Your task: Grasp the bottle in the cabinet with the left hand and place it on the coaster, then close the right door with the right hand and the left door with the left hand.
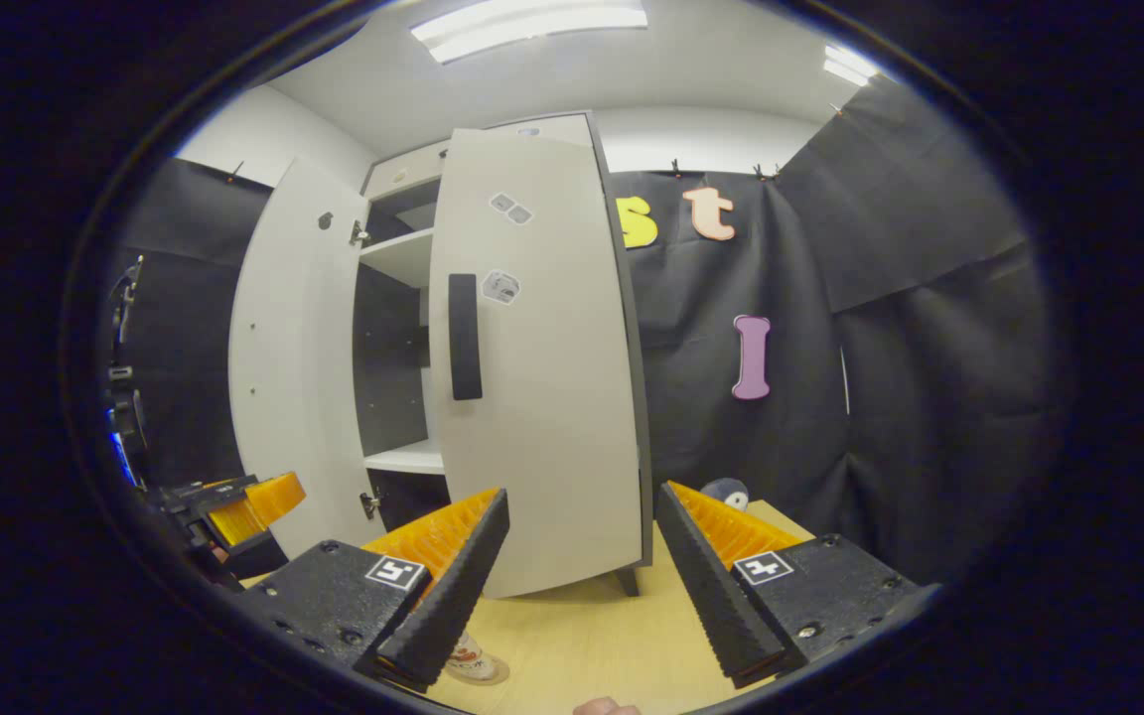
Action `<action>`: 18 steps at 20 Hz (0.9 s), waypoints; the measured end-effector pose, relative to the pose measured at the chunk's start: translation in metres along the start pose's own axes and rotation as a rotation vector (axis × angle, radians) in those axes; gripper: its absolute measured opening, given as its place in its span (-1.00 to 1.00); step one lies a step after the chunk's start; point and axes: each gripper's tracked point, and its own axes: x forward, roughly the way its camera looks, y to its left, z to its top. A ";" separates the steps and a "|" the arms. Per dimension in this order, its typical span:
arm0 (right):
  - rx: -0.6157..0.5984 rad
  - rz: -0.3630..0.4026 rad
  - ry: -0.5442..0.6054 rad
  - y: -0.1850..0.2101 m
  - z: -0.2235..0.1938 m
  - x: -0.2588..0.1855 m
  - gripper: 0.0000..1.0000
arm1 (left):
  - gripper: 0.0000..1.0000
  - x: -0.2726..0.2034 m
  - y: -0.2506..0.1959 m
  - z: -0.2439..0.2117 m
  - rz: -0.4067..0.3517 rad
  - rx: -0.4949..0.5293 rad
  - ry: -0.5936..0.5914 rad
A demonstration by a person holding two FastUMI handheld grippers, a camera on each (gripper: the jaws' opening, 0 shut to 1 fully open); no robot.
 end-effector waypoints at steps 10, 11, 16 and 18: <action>-0.014 0.046 -0.004 0.016 -0.006 -0.007 0.96 | 0.89 -0.002 0.173 0.151 0.246 -0.020 -0.212; -0.015 0.052 -0.001 0.017 -0.006 -0.006 0.87 | 0.89 0.008 0.195 0.152 0.271 -0.037 -0.204; -0.036 0.048 -0.016 0.011 0.002 -0.010 0.96 | 0.99 0.088 0.232 0.123 0.339 -0.042 -0.105; -0.051 0.030 -0.015 0.005 0.003 -0.010 0.96 | 0.91 0.105 0.235 0.117 0.327 -0.029 -0.085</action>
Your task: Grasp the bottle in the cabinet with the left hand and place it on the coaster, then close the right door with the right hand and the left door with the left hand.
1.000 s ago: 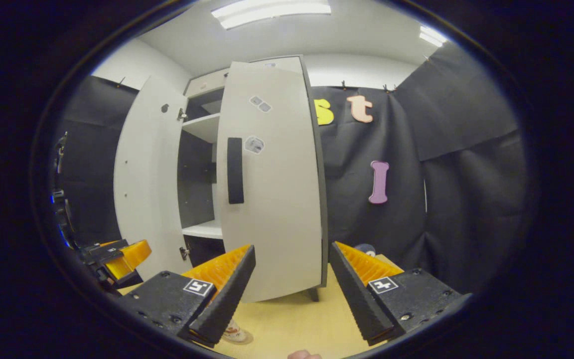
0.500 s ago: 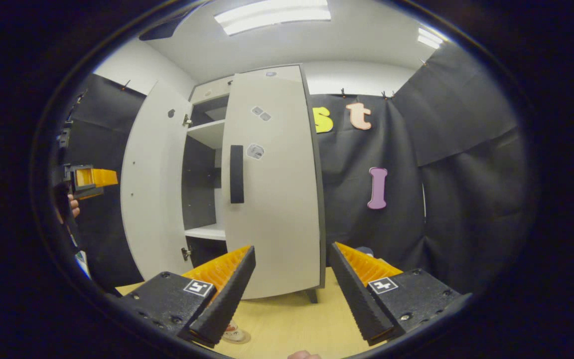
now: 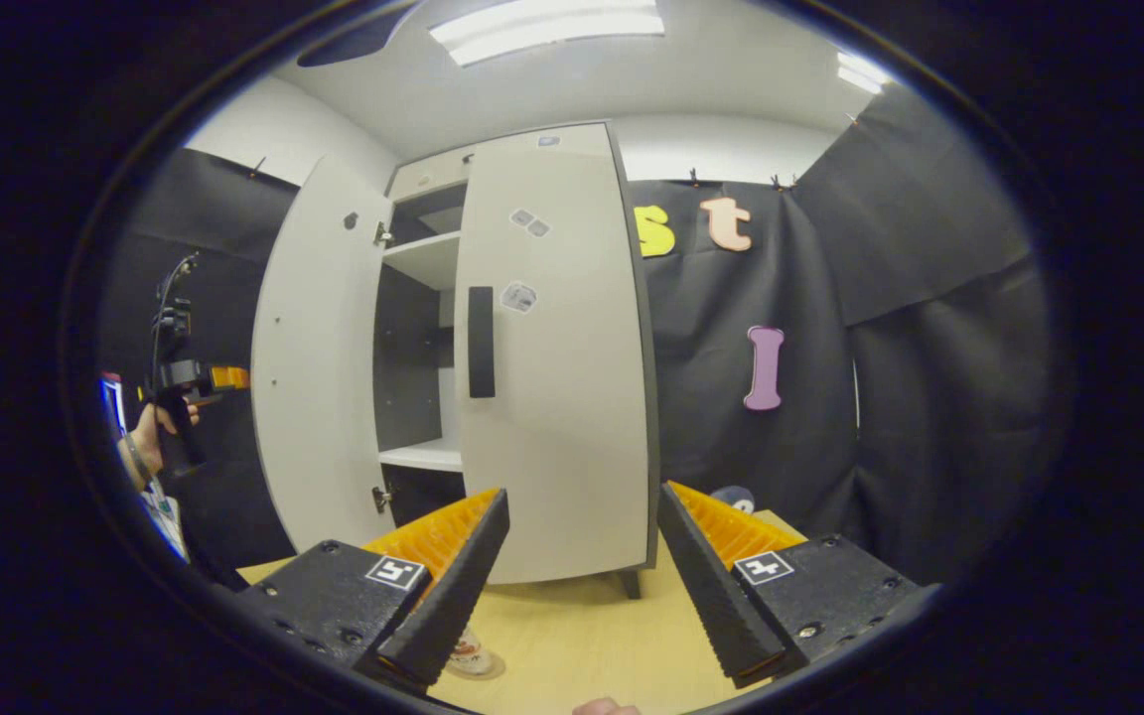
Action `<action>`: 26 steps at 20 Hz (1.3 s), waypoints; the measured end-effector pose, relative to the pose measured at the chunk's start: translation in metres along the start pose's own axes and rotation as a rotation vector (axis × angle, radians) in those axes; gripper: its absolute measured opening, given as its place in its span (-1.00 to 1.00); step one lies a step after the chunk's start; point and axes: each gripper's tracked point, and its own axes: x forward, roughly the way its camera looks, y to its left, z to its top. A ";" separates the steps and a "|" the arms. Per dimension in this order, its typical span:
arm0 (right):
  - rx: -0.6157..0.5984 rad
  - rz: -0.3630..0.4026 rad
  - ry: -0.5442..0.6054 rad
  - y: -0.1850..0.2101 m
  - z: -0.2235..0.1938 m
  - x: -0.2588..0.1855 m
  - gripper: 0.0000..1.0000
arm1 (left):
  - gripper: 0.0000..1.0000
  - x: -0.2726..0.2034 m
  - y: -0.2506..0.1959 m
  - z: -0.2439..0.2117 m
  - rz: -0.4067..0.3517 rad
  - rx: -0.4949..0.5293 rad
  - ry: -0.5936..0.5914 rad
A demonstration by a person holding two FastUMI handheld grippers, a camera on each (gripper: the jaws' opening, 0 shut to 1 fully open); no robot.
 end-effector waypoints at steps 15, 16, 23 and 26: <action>0.002 -0.017 -0.026 -0.003 0.015 0.009 0.96 | 0.97 -0.026 -0.092 -0.015 -0.203 -0.037 -0.021; -0.003 -0.020 -0.022 -0.006 0.015 0.010 0.96 | 0.97 -0.028 -0.106 -0.020 -0.246 -0.053 -0.009; -0.012 -0.071 -0.033 -0.018 0.015 0.011 0.96 | 0.89 -0.028 -0.127 -0.035 -0.262 -0.035 0.000; -0.003 -0.083 -0.016 -0.026 0.008 0.012 0.96 | 0.89 -0.038 -0.129 -0.035 -0.266 -0.013 0.001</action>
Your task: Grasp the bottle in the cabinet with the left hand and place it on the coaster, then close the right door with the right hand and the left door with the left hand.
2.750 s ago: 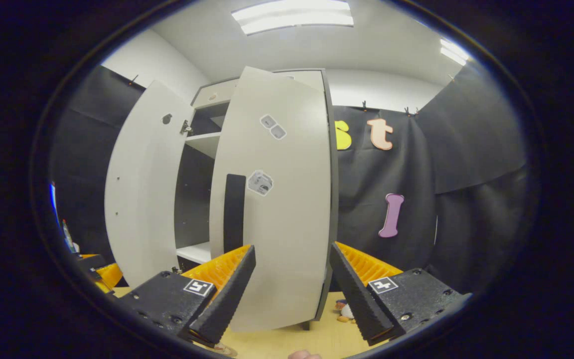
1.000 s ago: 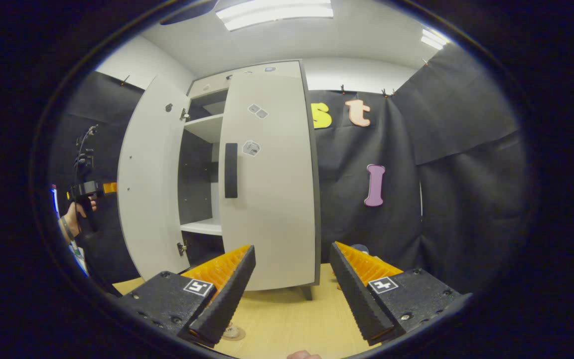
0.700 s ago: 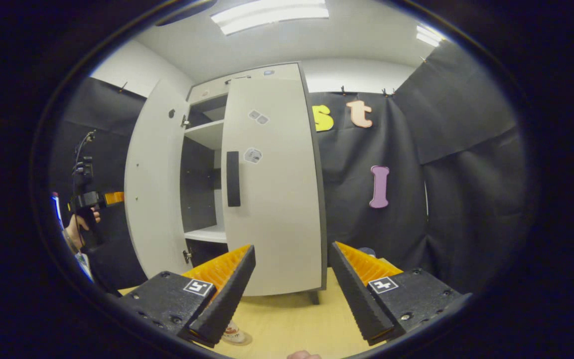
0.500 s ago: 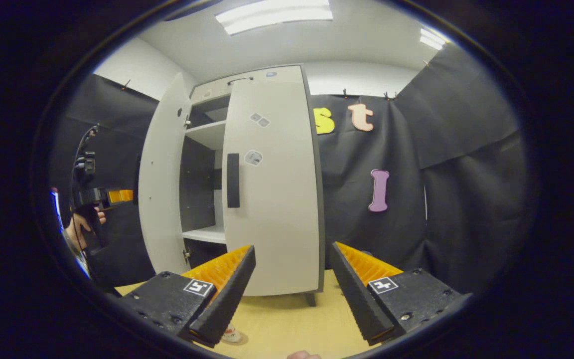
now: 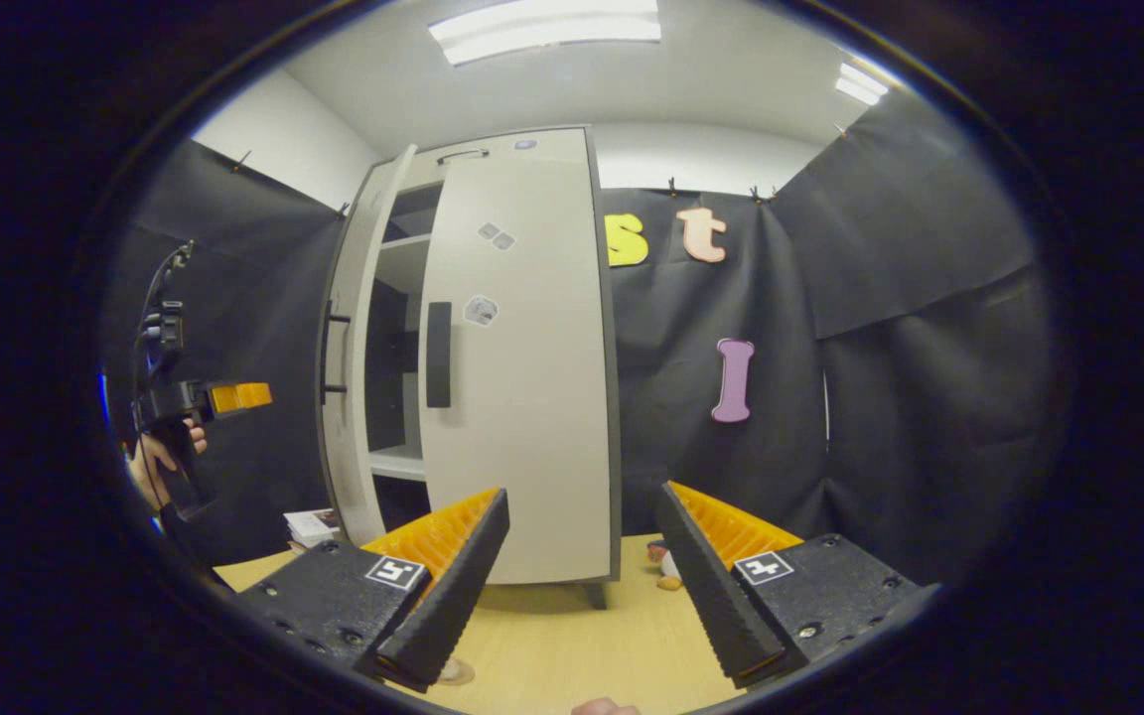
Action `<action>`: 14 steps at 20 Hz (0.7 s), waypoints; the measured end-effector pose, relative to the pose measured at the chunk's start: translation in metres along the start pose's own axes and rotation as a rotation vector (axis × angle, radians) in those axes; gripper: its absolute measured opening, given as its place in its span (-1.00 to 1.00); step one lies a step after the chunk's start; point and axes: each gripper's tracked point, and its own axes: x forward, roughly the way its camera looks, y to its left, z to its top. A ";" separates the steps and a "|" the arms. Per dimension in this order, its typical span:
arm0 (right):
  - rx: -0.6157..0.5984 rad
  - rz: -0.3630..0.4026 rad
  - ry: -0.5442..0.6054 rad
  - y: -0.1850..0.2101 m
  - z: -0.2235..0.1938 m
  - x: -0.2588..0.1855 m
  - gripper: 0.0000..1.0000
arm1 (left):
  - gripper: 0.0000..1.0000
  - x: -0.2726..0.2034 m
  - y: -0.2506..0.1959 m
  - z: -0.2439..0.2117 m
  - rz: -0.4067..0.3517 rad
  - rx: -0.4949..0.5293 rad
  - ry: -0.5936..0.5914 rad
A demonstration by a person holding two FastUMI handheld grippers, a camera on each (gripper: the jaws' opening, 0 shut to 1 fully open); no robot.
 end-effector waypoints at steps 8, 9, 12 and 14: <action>0.028 0.036 0.015 0.004 0.003 0.005 0.96 | 0.89 -0.027 -0.029 -0.013 -0.062 -0.016 0.043; 0.023 0.037 0.015 0.003 0.005 0.005 0.96 | 0.99 -0.029 -0.030 -0.015 -0.064 -0.004 0.046; 0.011 0.029 0.012 -0.004 0.007 0.006 0.96 | 0.90 -0.037 -0.034 -0.023 -0.061 0.034 0.063; 0.008 0.021 0.021 -0.007 0.004 0.006 0.96 | 0.99 -0.041 -0.039 -0.028 -0.068 0.058 0.070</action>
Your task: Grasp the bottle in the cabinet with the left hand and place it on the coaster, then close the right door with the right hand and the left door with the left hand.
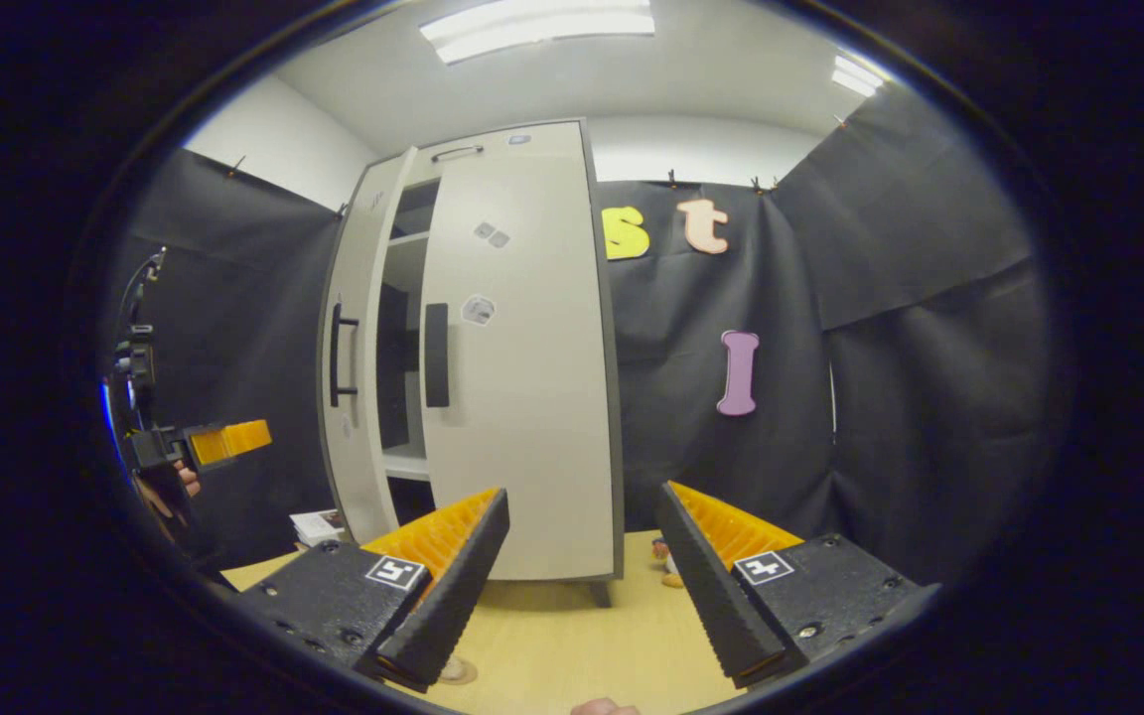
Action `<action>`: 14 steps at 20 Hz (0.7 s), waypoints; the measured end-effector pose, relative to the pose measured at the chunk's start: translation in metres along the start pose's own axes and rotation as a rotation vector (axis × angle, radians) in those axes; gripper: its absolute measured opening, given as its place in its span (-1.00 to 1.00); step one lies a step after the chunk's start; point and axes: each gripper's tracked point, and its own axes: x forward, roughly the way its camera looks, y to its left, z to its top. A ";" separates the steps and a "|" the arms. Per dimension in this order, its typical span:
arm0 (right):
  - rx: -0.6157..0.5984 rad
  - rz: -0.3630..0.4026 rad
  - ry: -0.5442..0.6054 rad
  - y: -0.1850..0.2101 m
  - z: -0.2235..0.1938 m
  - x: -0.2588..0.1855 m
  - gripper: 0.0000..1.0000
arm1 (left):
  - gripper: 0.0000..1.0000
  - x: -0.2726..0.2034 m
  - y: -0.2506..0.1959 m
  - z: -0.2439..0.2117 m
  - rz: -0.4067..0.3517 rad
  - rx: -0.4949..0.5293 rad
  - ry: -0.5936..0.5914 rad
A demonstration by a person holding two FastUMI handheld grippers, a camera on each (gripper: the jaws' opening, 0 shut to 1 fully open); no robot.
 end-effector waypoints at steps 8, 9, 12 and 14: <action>-0.025 -0.028 0.022 -0.016 0.001 0.000 0.87 | 0.89 -0.004 -0.032 -0.020 -0.093 0.029 0.050; -0.022 -0.021 0.029 -0.014 -0.001 0.000 0.96 | 0.99 -0.006 -0.035 -0.026 -0.103 0.020 0.072; -0.027 -0.003 0.046 -0.010 -0.006 -0.002 0.87 | 0.89 -0.006 -0.042 -0.030 -0.112 0.007 0.087; -0.041 -0.016 0.051 -0.014 -0.010 -0.003 0.96 | 0.89 -0.006 -0.043 -0.031 -0.106 0.007 0.084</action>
